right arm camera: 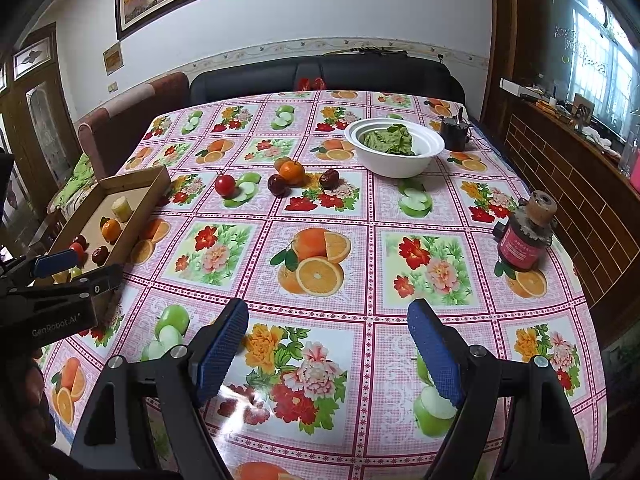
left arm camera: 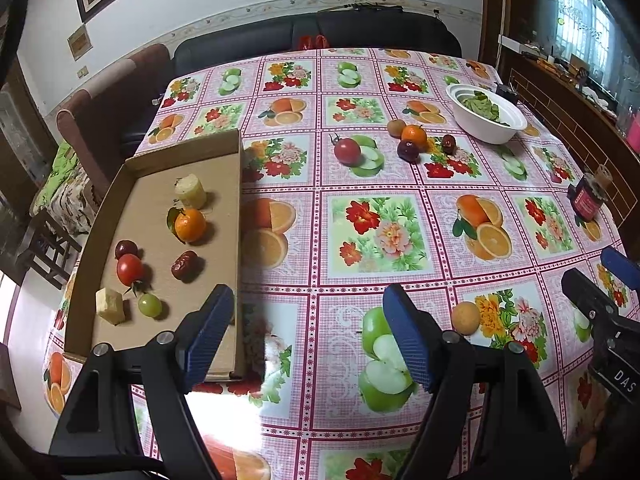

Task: Organize fruits
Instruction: 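Move both open tools toward the red tomato and the brown kiwi, then grasp the red tomato with the left tool while the right tool grasps the brown kiwi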

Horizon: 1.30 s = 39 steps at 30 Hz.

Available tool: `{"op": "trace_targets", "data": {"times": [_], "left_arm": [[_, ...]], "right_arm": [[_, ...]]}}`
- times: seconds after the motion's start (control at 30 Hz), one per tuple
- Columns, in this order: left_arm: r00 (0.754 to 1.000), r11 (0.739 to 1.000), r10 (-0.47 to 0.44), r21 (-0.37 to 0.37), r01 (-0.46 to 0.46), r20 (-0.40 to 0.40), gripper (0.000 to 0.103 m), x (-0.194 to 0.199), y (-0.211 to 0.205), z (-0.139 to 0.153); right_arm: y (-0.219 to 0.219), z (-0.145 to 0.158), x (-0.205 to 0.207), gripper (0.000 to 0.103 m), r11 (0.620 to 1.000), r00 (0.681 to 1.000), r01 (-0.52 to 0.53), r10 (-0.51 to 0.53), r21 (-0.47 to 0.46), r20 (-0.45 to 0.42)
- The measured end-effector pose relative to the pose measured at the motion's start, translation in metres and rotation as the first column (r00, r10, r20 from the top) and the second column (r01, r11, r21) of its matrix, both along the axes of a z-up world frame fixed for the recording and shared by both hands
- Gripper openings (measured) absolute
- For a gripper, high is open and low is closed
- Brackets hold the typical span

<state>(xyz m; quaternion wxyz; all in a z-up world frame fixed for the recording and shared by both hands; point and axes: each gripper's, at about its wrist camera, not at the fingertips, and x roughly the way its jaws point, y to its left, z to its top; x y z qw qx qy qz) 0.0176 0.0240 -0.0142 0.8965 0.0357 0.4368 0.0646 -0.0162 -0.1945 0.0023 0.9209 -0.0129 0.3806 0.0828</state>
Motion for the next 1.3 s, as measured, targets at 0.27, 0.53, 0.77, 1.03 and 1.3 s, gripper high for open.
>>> {"op": "trace_targets", "data": {"times": [0.27, 0.53, 0.77, 1.03, 1.3], "left_arm": [[1.000, 1.000, 0.002, 0.001, -0.002, 0.002, 0.077, 0.000, 0.001, 0.001], [1.000, 1.000, 0.001, -0.001, -0.001, 0.003, 0.077, 0.000, 0.002, 0.001], [1.000, 1.000, 0.016, -0.020, -0.016, 0.004, 0.077, 0.000, 0.011, 0.000], [0.999, 0.987, -0.034, -0.159, 0.030, -0.021, 0.077, 0.007, 0.023, -0.007], [0.998, 0.986, -0.062, -0.156, 0.058, -0.023, 0.077, 0.023, 0.017, -0.004]], "right_arm": [[0.001, 0.001, 0.001, 0.084, 1.000, 1.000, -0.003, 0.003, 0.002, 0.002], [0.002, 0.002, 0.001, 0.084, 1.000, 1.000, -0.005, 0.005, 0.003, 0.004], [0.002, 0.002, 0.002, 0.084, 1.000, 1.000, -0.004, 0.004, 0.006, 0.002], [0.002, -0.009, 0.015, 0.084, 0.999, 1.000, -0.022, 0.022, 0.026, -0.013], [0.019, -0.028, 0.030, 0.074, 0.981, 0.985, -0.148, 0.158, 0.125, -0.073]]}}
